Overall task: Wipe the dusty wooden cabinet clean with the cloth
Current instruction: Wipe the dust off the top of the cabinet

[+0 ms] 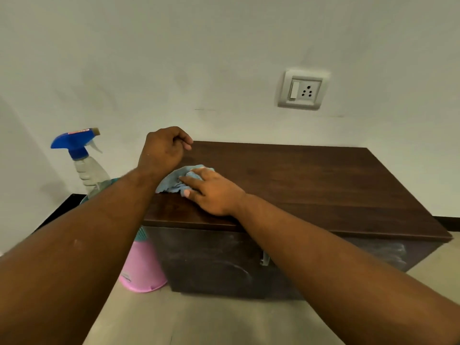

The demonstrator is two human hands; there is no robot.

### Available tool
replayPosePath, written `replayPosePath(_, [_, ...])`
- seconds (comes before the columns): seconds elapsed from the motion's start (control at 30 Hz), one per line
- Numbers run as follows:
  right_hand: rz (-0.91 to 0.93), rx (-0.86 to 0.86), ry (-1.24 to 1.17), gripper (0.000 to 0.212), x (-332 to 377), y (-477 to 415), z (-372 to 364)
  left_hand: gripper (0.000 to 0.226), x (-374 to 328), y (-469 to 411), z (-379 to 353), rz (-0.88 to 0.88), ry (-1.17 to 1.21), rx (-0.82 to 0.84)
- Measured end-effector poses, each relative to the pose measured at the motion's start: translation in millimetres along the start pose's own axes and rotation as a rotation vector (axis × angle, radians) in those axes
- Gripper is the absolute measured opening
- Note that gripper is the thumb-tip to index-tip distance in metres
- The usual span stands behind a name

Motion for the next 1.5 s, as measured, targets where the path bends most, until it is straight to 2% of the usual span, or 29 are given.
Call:
replayPosePath(0.13, [0.121, 0.031, 0.014, 0.052, 13, 22, -1, 0.036, -5, 1, -1, -0.037, 0.011, 0.008])
replayPosePath(0.23, [0.187, 0.090, 0.028, 0.051, -10, 50, 9, 0.036, -11, 3, -4, -0.080, 0.014, 0.026])
replayPosePath(0.3, [0.161, 0.108, 0.028, 0.050, -42, 68, 24, 0.036, -13, 4, -5, -0.092, 0.009, 0.041])
replayPosePath(0.37, [0.058, 0.065, 0.072, 0.050, -88, 81, 46, 0.037, -13, 5, -5, -0.090, 0.003, 0.053])
replayPosePath(0.5, [-0.290, -0.076, 0.180, 0.052, -175, 97, 81, 0.039, -9, 7, -1, -0.070, -0.004, 0.061])
replayPosePath(0.57, [-0.425, -0.114, 0.182, 0.055, -191, 95, 80, 0.039, -6, 8, 1, -0.065, -0.015, 0.066])
replayPosePath(0.63, [-0.475, -0.123, 0.171, 0.058, -185, 89, 73, 0.038, -5, 8, 1, -0.053, -0.024, 0.071])
replayPosePath(0.7, [-0.426, -0.109, 0.139, 0.060, -163, 81, 64, 0.038, -6, 8, -2, -0.032, -0.023, 0.074])
replayPosePath(0.87, [-0.003, 0.023, 0.075, 0.056, -83, 77, 34, 0.037, -18, 5, -12, -0.030, 0.003, 0.074])
replayPosePath(0.93, [0.073, 0.092, 0.032, 0.052, -83, 83, 39, 0.037, -24, 6, -18, -0.040, 0.008, 0.088])
replayPosePath(1.0, [0.017, 0.039, 0.027, 0.049, -109, 86, 55, 0.036, -28, 8, -21, -0.043, 0.003, 0.102])
replayPosePath(1.13, [-0.376, -0.152, 0.145, 0.050, -181, 95, 82, 0.037, -31, 11, -20, -0.056, -0.018, 0.126])
replayPosePath(1.23, [-0.491, -0.185, 0.157, 0.052, -192, 91, 78, 0.037, -39, 8, -10, -0.085, -0.046, 0.159])
replayPosePath(1.37, [-0.413, -0.172, 0.100, 0.050, -163, 81, 76, 0.035, -48, 16, 25, -0.093, -0.041, 0.079])
replayPosePath(1.5, [-0.177, -0.083, 0.063, 0.048, -103, 63, 57, 0.032, -40, 37, 46, -0.067, -0.101, 0.120])
Point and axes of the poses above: each hand's wrist, its own y-axis away from the middle knuckle, its own z-axis out of the back of the hand, x = y × z, the point moved 6 cm from there along -y, towards the middle knuckle, and after that the axes turned 7 degrees about -x, right-handed, at the moved point
